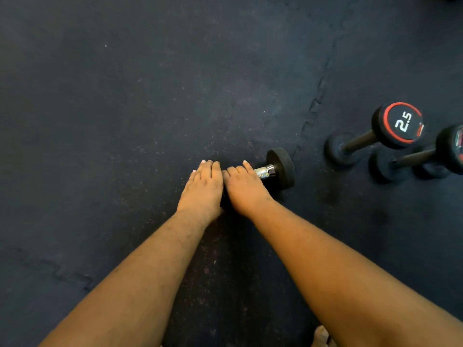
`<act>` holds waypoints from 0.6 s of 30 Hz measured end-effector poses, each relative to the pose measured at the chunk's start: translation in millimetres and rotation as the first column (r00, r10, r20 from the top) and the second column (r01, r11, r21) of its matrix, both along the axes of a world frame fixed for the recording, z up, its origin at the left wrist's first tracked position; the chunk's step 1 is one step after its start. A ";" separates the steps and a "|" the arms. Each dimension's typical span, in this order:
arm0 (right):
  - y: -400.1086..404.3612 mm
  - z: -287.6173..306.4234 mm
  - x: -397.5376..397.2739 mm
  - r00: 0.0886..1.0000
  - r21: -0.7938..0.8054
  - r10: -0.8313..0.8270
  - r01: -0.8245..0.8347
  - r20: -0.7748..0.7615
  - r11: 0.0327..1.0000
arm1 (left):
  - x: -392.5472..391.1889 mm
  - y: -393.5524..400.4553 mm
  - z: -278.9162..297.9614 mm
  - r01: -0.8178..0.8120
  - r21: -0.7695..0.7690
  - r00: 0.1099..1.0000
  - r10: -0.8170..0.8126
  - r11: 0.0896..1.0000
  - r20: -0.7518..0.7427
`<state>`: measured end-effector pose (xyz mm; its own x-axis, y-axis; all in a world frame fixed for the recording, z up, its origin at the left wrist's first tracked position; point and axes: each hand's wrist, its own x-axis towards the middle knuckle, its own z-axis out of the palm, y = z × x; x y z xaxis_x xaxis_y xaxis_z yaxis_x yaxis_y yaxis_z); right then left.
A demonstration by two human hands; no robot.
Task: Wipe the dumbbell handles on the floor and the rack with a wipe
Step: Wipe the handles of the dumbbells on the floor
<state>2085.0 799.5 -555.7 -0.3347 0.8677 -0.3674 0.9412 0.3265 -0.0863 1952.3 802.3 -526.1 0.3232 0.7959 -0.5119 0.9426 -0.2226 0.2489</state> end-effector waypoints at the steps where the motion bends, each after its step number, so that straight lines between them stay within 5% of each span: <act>1: -2.5 0.4 0.8 1.000 -0.004 -0.012 0.011 -0.017 1.000 | 0.2 1.3 0.6 -0.002 -0.005 1.000 0.002 1.000 0.001; 6: -52.0 -7.3 30.4 0.998 0.085 0.040 -0.036 -0.045 0.996 | -0.2 -1.2 0.2 -0.035 0.009 0.999 0.035 0.999 0.027; 13: 34.6 9.1 18.1 0.990 -0.171 0.137 -0.133 0.010 0.976 | -1.0 2.4 3.9 -0.010 -0.018 1.000 0.010 1.000 0.012; 18: -20.3 -2.8 49.8 0.982 0.162 -0.116 0.091 0.148 0.983 | -1.2 -3.6 2.1 -0.017 0.039 0.999 0.016 0.999 0.033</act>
